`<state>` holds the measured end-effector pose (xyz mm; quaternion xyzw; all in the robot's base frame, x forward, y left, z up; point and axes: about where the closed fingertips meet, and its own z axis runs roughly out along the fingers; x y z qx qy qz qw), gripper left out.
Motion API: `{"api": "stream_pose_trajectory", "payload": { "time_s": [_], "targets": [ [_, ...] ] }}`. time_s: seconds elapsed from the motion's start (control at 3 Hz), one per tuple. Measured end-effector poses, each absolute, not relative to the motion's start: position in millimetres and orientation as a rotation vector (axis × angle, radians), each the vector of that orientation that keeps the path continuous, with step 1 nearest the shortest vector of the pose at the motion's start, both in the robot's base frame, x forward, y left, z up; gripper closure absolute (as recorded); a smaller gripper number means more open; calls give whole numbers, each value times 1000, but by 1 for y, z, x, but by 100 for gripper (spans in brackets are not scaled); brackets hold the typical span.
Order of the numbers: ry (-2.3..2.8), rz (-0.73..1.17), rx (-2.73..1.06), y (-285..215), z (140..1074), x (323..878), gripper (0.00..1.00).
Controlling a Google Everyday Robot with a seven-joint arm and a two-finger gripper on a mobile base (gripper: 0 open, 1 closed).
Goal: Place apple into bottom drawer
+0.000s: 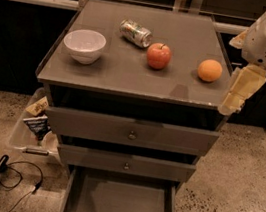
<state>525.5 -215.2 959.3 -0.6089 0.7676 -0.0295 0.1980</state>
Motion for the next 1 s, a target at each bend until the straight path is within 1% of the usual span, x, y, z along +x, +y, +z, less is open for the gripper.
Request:
{"api": "stream_pose_trajectory", "payload": {
  "time_s": [0.33, 0.67, 1.0],
  "targets": [
    [2101, -44, -1659, -212, 962, 555, 0],
    [2101, -44, -1659, -212, 962, 555, 0],
    [2060, -33, -1620, -206, 957, 574, 0]
  ]
}}
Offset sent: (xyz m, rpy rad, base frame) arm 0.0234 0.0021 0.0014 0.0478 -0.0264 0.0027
